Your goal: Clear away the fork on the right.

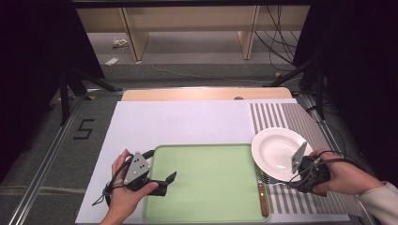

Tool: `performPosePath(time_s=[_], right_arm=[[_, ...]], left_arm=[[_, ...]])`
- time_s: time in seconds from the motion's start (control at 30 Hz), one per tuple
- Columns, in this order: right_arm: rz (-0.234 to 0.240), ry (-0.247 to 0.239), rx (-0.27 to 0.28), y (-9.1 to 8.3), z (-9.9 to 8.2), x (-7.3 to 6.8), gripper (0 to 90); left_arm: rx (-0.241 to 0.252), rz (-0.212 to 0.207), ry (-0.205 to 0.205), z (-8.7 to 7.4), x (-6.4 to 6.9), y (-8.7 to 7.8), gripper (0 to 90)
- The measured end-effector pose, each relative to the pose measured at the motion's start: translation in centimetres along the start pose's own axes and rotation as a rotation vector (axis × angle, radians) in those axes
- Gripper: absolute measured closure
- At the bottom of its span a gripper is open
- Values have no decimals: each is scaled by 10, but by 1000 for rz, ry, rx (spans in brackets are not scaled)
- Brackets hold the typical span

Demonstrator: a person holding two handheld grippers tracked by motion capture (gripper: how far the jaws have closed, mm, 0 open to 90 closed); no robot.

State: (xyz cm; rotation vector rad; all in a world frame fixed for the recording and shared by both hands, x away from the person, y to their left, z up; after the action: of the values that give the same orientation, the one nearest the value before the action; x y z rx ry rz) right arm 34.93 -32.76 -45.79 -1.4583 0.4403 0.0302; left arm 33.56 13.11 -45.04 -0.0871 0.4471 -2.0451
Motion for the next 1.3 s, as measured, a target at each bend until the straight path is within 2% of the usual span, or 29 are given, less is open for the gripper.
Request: performPosePath(time_s=[0.43, 0.47, 0.87, 0.9, 0.97, 1.3], right_arm=[[14, 51, 13, -5, 15, -1, 776], [8, 40, 17, -5, 17, 0, 776], [13, 58, 32, -9, 30, 0, 776], [3, 43, 38, -9, 31, 1, 776], [9, 62, 34, -10, 33, 0, 776], [12, 77, 47, -11, 43, 1, 776]], left_arm=[[1, 0, 4, 0, 0, 0, 0], [1, 1, 4, 0, 0, 0, 0], [4, 2, 2, 1, 0, -1, 0], [3, 2, 1, 1, 0, -1, 0], [4, 3, 2, 1, 0, -1, 0], [2, 2, 1, 0, 0, 0, 0]])
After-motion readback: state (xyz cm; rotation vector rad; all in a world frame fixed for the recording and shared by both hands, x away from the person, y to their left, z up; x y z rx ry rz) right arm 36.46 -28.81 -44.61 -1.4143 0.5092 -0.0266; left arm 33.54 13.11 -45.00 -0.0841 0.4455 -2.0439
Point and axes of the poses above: each handheld gripper's, and its own axes: y roughly forward along the jaws, z roughly out of its top, x roughly to its right, the point moved 5 cm from there along y, roughly forward along the jaws, and after that the axes turned 13 degrees about z, right-handed, at the moved point
